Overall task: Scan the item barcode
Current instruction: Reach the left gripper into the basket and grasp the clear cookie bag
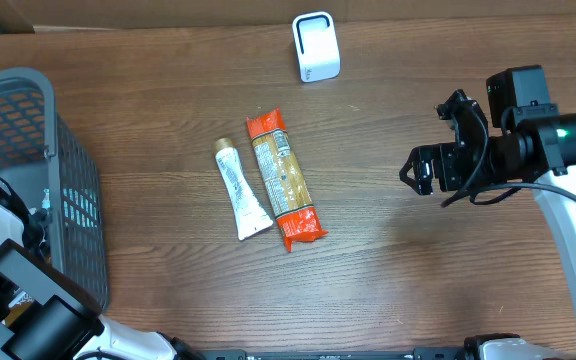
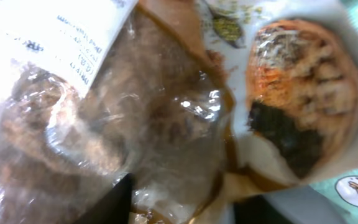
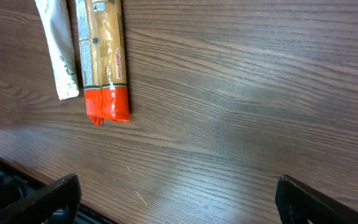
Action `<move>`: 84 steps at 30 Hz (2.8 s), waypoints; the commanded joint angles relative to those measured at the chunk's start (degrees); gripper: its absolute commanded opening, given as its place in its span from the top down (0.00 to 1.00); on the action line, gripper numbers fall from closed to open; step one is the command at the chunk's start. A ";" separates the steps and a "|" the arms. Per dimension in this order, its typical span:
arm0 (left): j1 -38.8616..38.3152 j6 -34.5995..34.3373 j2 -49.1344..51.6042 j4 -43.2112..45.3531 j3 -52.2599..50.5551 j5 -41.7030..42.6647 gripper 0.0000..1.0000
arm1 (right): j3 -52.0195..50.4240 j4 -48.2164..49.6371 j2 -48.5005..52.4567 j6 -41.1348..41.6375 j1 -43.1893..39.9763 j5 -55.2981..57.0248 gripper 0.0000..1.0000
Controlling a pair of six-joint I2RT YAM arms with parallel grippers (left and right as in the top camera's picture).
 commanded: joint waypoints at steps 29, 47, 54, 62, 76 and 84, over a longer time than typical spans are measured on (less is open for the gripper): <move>-5.55 5.53 0.87 -16.35 22.56 -3.10 0.57 | 1.18 0.22 2.78 0.13 0.28 -0.11 0.00; -7.19 8.55 4.00 -13.07 22.51 1.75 0.48 | 1.18 1.03 2.78 0.13 0.28 -0.11 0.00; -9.11 8.74 7.10 -13.27 22.51 -5.81 0.48 | 1.18 0.98 2.78 0.13 0.28 -0.11 0.00; -9.33 8.74 12.35 -12.15 22.51 -7.85 0.49 | 1.18 1.29 2.78 0.13 0.28 -0.11 0.00; -8.26 8.79 15.32 -8.90 22.51 -18.34 0.40 | 1.11 0.61 2.78 0.13 0.28 0.76 0.00; -8.15 8.66 21.64 -8.11 22.51 -19.82 0.46 | 1.11 0.15 2.78 0.20 0.28 0.74 0.00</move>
